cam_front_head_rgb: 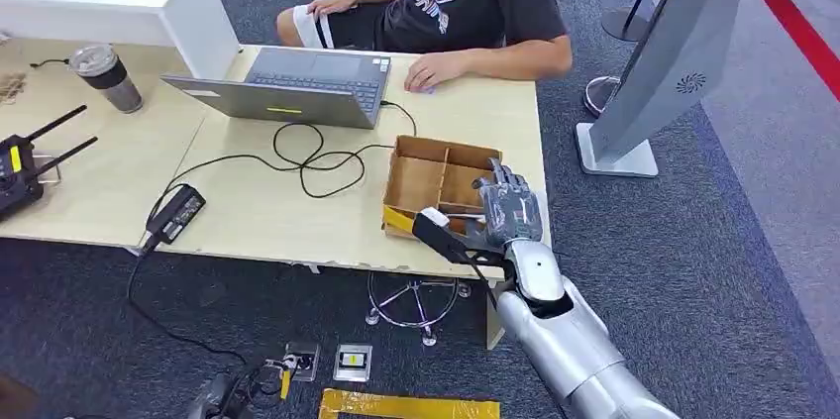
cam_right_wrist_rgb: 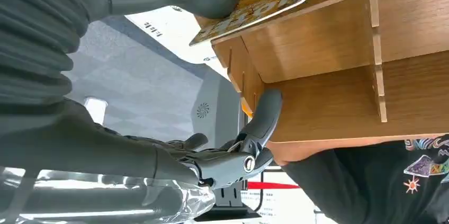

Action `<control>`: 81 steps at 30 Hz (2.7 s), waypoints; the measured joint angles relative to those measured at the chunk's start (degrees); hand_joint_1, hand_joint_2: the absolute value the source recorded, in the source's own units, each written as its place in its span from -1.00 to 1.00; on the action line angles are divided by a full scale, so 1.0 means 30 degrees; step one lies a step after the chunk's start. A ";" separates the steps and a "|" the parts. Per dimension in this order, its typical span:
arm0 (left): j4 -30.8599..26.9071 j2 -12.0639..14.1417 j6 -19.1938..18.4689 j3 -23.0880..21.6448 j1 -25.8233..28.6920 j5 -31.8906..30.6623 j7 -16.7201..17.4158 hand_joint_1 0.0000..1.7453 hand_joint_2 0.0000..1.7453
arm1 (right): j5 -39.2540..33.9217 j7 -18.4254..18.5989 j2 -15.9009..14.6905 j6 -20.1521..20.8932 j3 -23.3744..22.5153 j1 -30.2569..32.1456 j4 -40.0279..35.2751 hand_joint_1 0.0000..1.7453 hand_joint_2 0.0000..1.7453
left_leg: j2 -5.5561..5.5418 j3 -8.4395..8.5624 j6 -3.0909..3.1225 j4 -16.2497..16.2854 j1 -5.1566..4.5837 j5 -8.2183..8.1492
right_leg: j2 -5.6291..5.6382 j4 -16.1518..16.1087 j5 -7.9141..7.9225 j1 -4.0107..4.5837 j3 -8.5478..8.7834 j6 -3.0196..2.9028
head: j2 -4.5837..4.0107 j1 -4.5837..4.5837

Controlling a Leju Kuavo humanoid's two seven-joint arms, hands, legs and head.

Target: Pass the card to the sensor for recognition and then transmit it.

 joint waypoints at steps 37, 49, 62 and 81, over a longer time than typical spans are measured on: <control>-0.0007 0.0000 -0.0044 -0.0007 -0.0087 -0.0116 0.0116 -1.00 1.00 | -0.0226 -0.0299 0.0007 0.0495 -0.0007 0.0015 0.0007 -1.00 1.00 | 0.0000 0.0001 -0.0001 0.0000 0.0000 0.0000 | 0.0001 0.0000 0.0000 0.0000 -0.0001 0.0000 | -0.0001 0.0000; -0.0007 0.0000 -0.0066 -0.0007 -0.0128 -0.0138 0.0146 -1.00 1.00 | -0.0270 -0.0452 0.0007 0.0664 -0.0124 0.0057 0.0007 1.00 1.00 | 0.0001 0.0000 0.0000 0.0000 0.0000 0.0000 | 0.0001 0.0000 0.0000 0.0000 -0.0001 0.0000 | 0.0000 0.0000; -0.0007 0.0000 -0.0066 -0.0007 -0.0130 -0.0138 0.0146 -1.00 1.00 | -0.0270 -0.0597 0.0000 0.0663 -0.0131 0.0065 0.0007 1.00 1.00 | 0.0001 0.0001 -0.0001 0.0000 0.0000 0.0000 | 0.0001 0.0000 0.0000 0.0000 -0.0001 0.0000 | 0.0007 0.0000; -0.0007 0.0000 -0.0058 0.0000 -0.0162 -0.0145 0.0146 -1.00 1.00 | -0.0211 -0.0670 0.0007 0.0532 -0.0219 0.0062 0.0007 1.00 1.00 | 0.0000 -0.0002 0.0000 0.0000 0.0000 0.0000 | 0.0000 0.0000 0.0000 0.0000 -0.0001 0.0000 | 0.0007 0.0000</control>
